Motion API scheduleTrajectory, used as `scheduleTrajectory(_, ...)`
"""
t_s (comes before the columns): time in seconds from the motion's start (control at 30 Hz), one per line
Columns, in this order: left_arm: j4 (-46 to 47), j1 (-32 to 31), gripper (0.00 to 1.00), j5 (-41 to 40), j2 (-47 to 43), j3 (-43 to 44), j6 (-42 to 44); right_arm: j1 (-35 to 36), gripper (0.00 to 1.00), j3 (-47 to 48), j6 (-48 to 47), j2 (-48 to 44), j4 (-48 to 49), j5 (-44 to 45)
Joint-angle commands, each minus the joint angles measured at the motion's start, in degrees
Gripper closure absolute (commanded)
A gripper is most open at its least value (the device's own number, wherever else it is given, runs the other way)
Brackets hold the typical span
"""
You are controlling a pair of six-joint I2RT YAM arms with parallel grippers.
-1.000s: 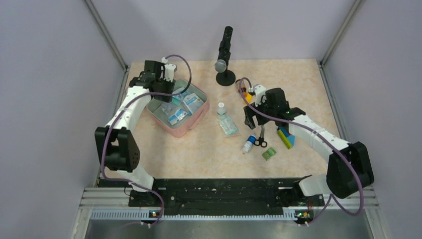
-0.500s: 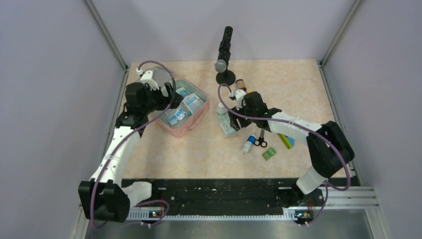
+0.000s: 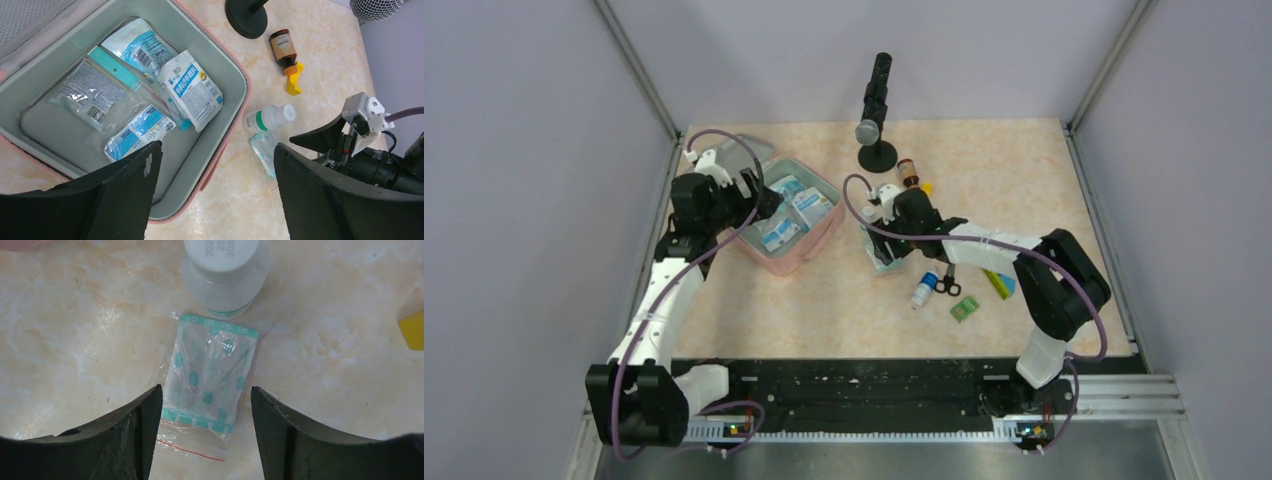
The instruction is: Organize the medicine kit
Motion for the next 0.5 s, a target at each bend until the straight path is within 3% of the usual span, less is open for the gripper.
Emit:
scheduleTrajectory(0.0,2.2,0.8,0.14,-0.9,-1.1,0.5,-1.1,1.4,0.36,-0.6,-1.8,1.1,2.5,1.3)
scheduleTrajectory(0.27,2.5,0.7,0.14,-1.9,0.0,1.4,-0.6,1.5,0.44,-2.7,-2.5,2.6,2.9,3.2)
scheduleTrajectory(0.37,3.0,0.7,0.15,-1.6,1.1,1.7,-0.7,1.5,0.57,-3.0,-3.2,2.8,2.9,2.6)
scheduleTrajectory(0.47,3.5,0.7,0.13,-1.0,2.9,2.3,-1.1,1.4,0.82,-3.0,-4.4,1.4,2.1,2.7)
